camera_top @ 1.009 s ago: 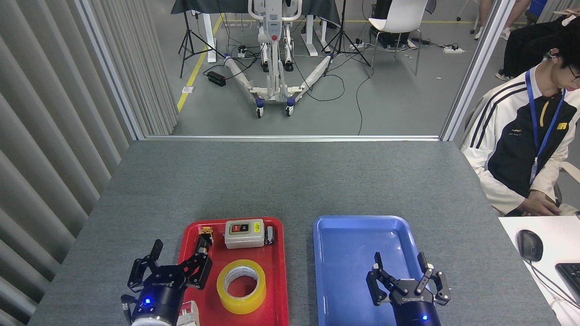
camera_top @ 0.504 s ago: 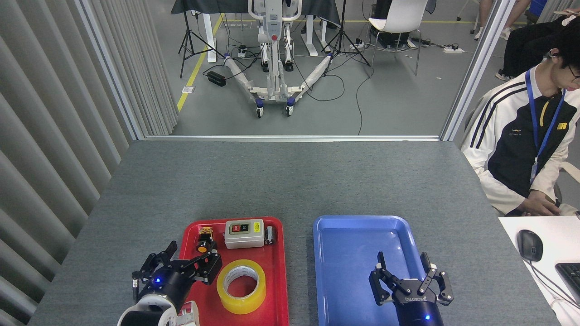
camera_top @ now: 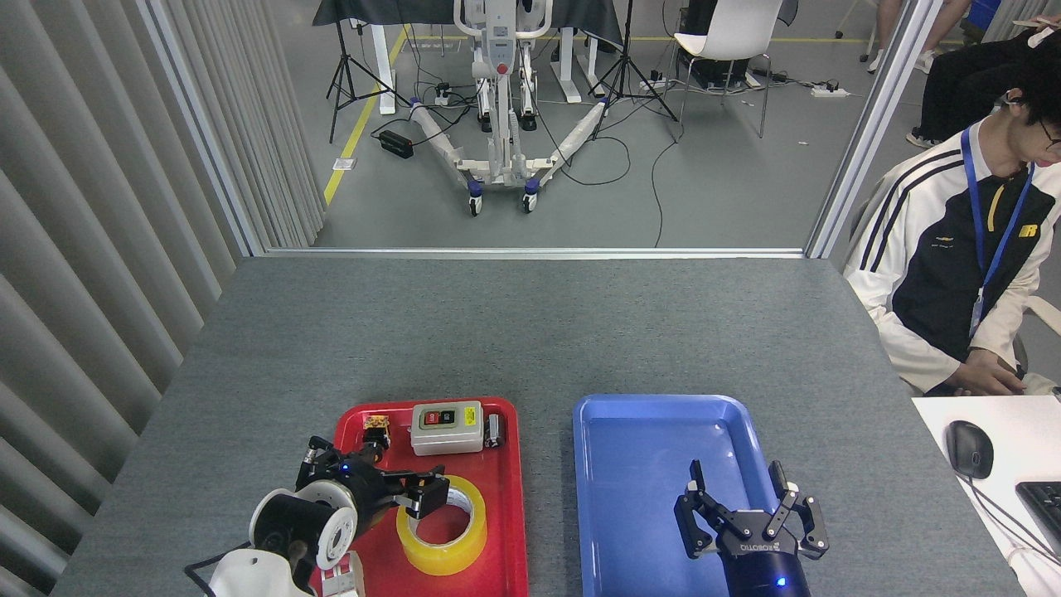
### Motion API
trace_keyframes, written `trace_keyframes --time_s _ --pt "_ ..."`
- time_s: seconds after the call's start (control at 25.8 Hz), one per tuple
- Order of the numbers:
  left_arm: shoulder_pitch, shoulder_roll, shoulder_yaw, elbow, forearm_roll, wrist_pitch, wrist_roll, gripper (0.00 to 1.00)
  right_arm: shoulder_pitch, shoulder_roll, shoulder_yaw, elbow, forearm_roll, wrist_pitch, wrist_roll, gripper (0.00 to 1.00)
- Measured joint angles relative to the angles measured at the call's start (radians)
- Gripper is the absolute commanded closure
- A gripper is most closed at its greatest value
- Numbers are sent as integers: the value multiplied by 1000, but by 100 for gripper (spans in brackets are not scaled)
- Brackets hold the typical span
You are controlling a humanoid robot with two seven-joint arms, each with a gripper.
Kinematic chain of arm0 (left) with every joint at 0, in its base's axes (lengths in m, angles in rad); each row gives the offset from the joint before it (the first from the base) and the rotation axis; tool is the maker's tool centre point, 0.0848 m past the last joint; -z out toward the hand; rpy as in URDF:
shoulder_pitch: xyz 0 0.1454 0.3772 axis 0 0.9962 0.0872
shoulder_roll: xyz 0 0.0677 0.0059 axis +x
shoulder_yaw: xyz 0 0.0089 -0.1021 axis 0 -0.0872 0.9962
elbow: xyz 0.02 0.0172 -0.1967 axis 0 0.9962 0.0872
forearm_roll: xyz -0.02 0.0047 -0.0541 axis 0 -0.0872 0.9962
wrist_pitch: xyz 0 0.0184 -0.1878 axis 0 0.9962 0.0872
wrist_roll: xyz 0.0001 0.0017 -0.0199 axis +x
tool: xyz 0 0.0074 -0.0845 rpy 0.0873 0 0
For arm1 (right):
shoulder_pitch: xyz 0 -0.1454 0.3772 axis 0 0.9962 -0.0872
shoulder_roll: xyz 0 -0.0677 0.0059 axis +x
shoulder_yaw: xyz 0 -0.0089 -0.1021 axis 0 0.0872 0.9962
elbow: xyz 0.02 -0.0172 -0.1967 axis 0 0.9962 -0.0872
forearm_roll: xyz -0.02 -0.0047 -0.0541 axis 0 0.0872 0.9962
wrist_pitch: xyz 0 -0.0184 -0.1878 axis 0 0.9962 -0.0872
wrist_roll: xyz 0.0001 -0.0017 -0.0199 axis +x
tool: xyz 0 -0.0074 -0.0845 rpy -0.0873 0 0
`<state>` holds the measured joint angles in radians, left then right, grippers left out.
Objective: Place and move tape with both arms
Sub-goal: 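Lower the left gripper onto the yellow tape roll and grasp it, then lift the tape roll and carry it toward the right gripper over the blue tray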
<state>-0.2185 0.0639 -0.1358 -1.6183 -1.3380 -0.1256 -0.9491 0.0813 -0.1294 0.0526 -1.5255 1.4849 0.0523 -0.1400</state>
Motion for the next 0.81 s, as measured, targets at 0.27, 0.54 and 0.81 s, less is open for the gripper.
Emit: trace_keyframes --time_s 0.27,0.54,0.81 --pt "-20 -3 -3 97 27 -6 -33 0 1 2 2 -4 1 0 -2 0" --pt "-60 -8 0 171 21 -7 -129 1 3 6 3 -5 5 0 -2 0" --pt "-76 -10 4 203 13 -3 -163 41 8 11 4 -5 8 0 -3 0"
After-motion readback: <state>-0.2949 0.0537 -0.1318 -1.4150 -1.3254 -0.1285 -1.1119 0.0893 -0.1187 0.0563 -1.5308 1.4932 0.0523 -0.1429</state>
